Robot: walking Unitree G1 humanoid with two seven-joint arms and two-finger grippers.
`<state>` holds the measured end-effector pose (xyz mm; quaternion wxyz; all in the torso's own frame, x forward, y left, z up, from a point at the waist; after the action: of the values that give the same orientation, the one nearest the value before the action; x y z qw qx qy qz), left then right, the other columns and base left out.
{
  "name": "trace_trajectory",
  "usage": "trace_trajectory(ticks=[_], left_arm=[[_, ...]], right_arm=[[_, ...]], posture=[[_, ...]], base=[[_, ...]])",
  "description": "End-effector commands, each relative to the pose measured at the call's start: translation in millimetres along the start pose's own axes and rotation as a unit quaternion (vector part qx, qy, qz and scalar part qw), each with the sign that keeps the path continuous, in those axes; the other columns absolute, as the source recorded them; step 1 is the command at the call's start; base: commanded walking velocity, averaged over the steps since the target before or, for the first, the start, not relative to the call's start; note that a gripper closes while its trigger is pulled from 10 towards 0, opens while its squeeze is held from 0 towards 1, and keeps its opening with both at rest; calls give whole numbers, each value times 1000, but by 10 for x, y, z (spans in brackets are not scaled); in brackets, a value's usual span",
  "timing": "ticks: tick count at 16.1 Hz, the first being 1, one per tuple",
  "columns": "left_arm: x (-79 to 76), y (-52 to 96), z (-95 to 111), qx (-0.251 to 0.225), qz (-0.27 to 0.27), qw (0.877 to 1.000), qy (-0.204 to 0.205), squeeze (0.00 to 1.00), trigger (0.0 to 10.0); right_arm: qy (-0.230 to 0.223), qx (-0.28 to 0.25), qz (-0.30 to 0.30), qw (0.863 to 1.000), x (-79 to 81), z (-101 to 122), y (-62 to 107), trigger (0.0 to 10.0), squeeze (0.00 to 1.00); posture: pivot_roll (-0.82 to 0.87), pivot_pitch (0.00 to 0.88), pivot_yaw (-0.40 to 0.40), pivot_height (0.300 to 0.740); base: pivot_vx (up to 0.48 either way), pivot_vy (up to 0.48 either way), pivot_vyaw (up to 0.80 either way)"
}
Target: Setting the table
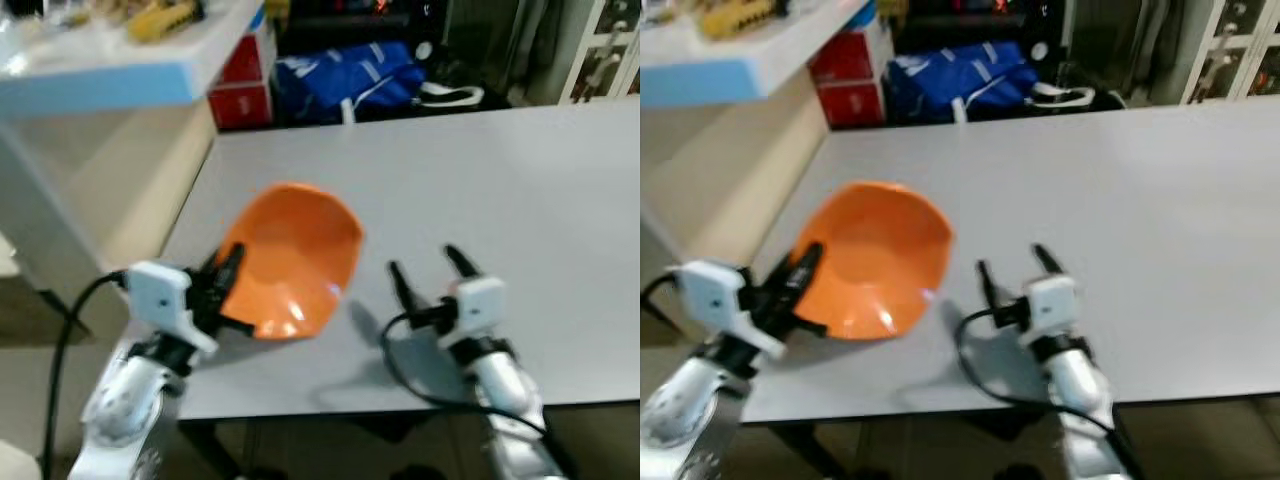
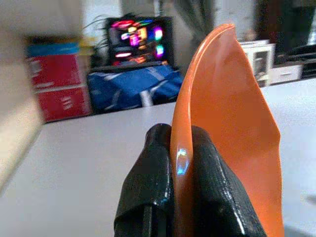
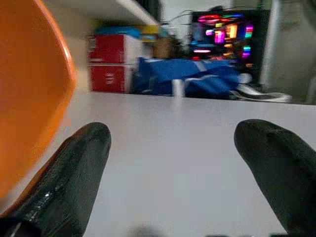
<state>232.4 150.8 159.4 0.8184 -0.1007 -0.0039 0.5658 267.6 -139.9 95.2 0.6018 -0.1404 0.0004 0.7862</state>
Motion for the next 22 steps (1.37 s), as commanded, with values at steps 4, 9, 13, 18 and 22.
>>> trace_trajectory(ticks=[4,9,13,18,22], left_arm=[[142,-443,154,1,2,1000,-5,0,0],[61,-1521,596,-19,-25,985,169,0,0],[173,-1782,605,9,47,937,346,0,0],[221,-1696,422,87,177,888,415,0,0],[87,-1532,151,175,206,877,398,0,0]], right_arm=[[-9,40,13,999,104,-185,73,10000,0],[-11,39,17,999,133,-187,69,10000,0],[-8,41,13,999,124,-181,89,10000,0],[-3,43,19,999,115,-152,125,10000,0],[-8,45,22,999,157,-139,131,10000,0]], posture=[[-153,0,117,666],[-186,0,117,666],[-206,0,122,666],[-211,0,123,666],[-203,0,135,666]], base=[[259,-187,0],[0,0,0],[0,0,0],[0,0,0],[0,0,0]])
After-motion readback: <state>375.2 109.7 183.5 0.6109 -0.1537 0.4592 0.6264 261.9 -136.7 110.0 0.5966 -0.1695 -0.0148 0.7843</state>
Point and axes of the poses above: a point about 5 cm out from each wrist's last joint towards the gripper, its own y axis pointing back from the gripper into the wrist, its own z axis along the axis of the wrist's last joint, x = y × z, the point moved 2 cm from there along -y, pointing out of the wrist towards the gripper, and after that the axes turned 6 degrees about y, right-handed, at the moved point
